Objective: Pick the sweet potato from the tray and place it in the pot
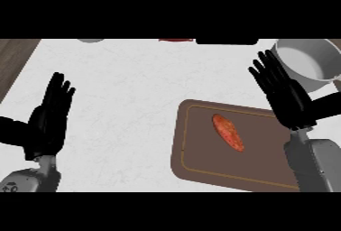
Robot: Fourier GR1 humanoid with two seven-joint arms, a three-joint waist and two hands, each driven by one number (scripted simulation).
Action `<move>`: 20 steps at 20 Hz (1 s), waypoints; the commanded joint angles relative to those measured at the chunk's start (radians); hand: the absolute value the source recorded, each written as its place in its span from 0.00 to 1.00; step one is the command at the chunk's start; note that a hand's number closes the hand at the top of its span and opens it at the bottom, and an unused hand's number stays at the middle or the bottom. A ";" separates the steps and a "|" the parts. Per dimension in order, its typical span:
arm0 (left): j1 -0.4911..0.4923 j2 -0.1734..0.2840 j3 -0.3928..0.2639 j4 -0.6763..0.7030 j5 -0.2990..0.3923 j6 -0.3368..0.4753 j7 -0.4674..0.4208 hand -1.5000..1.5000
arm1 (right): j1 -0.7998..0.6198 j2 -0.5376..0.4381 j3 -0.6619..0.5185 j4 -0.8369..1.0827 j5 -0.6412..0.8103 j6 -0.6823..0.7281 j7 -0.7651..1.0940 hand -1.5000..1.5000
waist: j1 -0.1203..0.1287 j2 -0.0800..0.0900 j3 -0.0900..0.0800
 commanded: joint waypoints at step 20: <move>0.195 0.191 0.043 0.098 -0.134 -0.179 -0.049 0.50 | 0.184 -0.396 0.094 -0.056 0.630 -0.008 -0.185 0.00 | -0.009 0.001 0.002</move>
